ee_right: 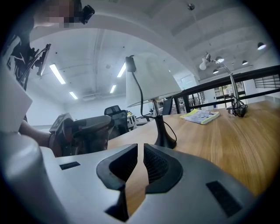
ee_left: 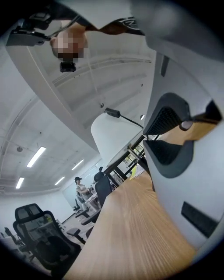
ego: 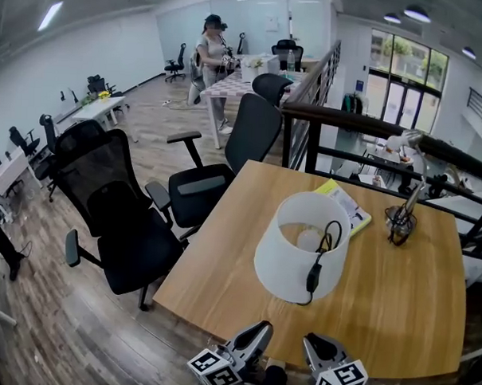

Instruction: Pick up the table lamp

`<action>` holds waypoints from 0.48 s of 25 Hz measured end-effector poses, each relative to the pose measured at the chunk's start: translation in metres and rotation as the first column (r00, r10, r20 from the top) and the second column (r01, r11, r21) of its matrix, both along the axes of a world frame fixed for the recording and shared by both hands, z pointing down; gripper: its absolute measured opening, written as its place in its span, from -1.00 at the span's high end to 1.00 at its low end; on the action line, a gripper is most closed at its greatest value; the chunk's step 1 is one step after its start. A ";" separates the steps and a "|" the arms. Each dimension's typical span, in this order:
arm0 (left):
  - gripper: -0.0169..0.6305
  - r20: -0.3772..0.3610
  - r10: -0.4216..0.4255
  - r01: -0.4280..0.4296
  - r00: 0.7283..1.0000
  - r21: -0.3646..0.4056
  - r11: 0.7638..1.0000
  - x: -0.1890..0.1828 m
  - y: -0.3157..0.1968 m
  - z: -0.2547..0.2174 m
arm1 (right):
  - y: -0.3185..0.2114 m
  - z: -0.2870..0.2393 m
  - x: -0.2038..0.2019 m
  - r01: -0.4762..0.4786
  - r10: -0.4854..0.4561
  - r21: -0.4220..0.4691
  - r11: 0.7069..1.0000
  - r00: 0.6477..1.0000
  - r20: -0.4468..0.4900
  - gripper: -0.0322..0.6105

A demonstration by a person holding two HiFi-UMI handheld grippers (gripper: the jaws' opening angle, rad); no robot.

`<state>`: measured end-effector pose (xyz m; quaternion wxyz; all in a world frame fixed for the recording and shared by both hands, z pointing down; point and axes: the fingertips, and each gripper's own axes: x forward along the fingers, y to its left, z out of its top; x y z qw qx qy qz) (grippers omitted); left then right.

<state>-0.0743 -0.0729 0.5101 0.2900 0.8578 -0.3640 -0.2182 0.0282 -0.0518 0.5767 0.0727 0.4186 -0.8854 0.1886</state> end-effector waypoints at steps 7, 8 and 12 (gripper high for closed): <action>0.63 -0.167 0.084 -0.084 0.982 0.008 0.996 0.005 -0.040 -0.007 | -0.027 0.003 -0.008 0.035 -0.036 -0.018 0.999 0.999 -0.014 0.72; 0.60 -0.200 0.098 -0.098 0.975 0.011 0.995 0.006 -0.044 -0.008 | -0.029 0.005 -0.007 0.037 -0.037 -0.023 0.999 0.999 -0.018 0.72; 0.50 -0.336 0.172 -0.165 0.926 0.047 0.985 0.013 -0.057 -0.018 | -0.038 0.012 0.001 0.030 -0.031 -0.040 0.999 0.999 -0.019 0.72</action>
